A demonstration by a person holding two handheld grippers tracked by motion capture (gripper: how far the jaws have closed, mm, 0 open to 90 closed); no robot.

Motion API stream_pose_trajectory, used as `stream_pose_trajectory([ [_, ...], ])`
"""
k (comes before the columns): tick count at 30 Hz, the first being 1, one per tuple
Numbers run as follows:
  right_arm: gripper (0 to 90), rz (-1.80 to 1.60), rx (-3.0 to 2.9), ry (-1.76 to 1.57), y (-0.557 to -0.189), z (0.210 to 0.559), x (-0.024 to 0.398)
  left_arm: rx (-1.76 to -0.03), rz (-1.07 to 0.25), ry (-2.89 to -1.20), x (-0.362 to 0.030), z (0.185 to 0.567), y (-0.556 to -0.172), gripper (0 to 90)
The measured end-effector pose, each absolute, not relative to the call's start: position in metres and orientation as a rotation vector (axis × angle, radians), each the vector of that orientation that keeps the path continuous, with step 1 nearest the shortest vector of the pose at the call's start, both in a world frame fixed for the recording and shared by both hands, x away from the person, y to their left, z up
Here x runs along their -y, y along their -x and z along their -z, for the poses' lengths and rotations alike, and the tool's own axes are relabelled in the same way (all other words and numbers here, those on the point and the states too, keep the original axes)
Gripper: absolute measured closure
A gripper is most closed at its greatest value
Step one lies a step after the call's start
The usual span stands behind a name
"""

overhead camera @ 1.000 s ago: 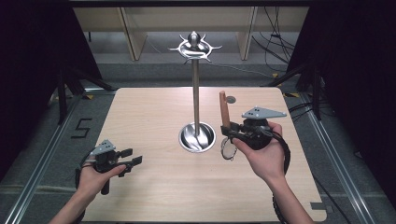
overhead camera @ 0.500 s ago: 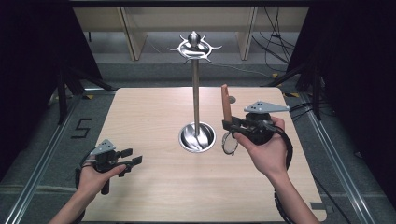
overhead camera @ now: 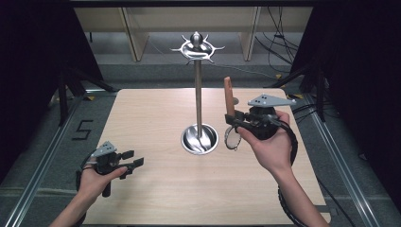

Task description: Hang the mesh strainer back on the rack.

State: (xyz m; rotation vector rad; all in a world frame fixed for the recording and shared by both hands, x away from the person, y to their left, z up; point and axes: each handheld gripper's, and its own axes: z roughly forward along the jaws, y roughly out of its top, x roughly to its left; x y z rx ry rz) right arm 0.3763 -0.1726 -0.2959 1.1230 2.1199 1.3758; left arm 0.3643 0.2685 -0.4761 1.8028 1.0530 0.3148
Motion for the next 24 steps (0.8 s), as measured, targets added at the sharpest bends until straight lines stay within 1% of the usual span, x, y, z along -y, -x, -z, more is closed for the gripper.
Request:
stream_pose_trajectory([
  [24,69.3,-1.402,-2.11,-1.065,-0.386,0.28,0.161,-1.056,-0.306,-1.794,-0.269,0.476,-0.365,38.4],
])
